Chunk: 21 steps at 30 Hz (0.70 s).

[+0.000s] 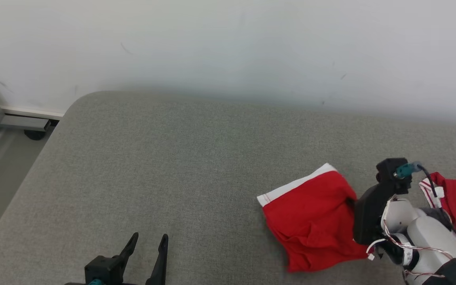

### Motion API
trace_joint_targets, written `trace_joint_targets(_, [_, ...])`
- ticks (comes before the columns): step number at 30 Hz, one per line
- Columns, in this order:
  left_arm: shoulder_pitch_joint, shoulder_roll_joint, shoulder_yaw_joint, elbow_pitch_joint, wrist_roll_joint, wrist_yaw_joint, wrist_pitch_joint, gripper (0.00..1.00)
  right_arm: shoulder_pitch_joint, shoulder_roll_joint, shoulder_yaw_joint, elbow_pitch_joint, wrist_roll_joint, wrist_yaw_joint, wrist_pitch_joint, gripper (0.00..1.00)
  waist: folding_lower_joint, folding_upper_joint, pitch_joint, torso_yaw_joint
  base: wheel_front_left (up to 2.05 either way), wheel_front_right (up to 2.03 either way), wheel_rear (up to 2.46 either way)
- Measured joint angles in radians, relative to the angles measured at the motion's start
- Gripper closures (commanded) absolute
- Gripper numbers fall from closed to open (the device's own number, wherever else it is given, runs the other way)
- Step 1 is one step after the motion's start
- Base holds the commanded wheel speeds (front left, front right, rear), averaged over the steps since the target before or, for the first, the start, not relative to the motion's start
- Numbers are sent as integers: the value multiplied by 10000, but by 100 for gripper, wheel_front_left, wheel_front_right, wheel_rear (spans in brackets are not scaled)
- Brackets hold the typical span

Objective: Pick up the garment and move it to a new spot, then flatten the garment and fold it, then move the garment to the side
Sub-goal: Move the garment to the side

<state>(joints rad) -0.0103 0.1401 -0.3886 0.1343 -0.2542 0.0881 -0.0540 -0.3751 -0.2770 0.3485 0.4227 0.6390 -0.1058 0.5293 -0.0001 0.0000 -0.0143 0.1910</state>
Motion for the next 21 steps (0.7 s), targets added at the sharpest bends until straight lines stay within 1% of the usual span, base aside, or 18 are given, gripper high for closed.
trace_joint_targets(5, [38, -10, 67, 48, -15, 10, -8, 0, -241, -558, 29, -485, -516, -4, -113, 100, 0, 0, -161, -97, 0, 0, 0])
trace_joint_targets(14, [71, -46, 86, 36, -29, 12, -96, 0, -42, -663, -313, -1097, -307, -12, -98, 100, 0, 0, -336, -250, 0, 0, 0])
trace_joint_targets(18, [159, 8, 174, -23, -31, 84, -115, 0, 1, -815, -491, -1315, -282, -56, -88, 100, 0, 0, -346, -347, 0, 0, 0])
trace_joint_targets(21, [271, 38, 163, -15, -29, 84, -113, 0, 36, -1047, -706, -1482, -236, -86, -8, 100, 0, 0, -342, -434, 0, 0, 0])
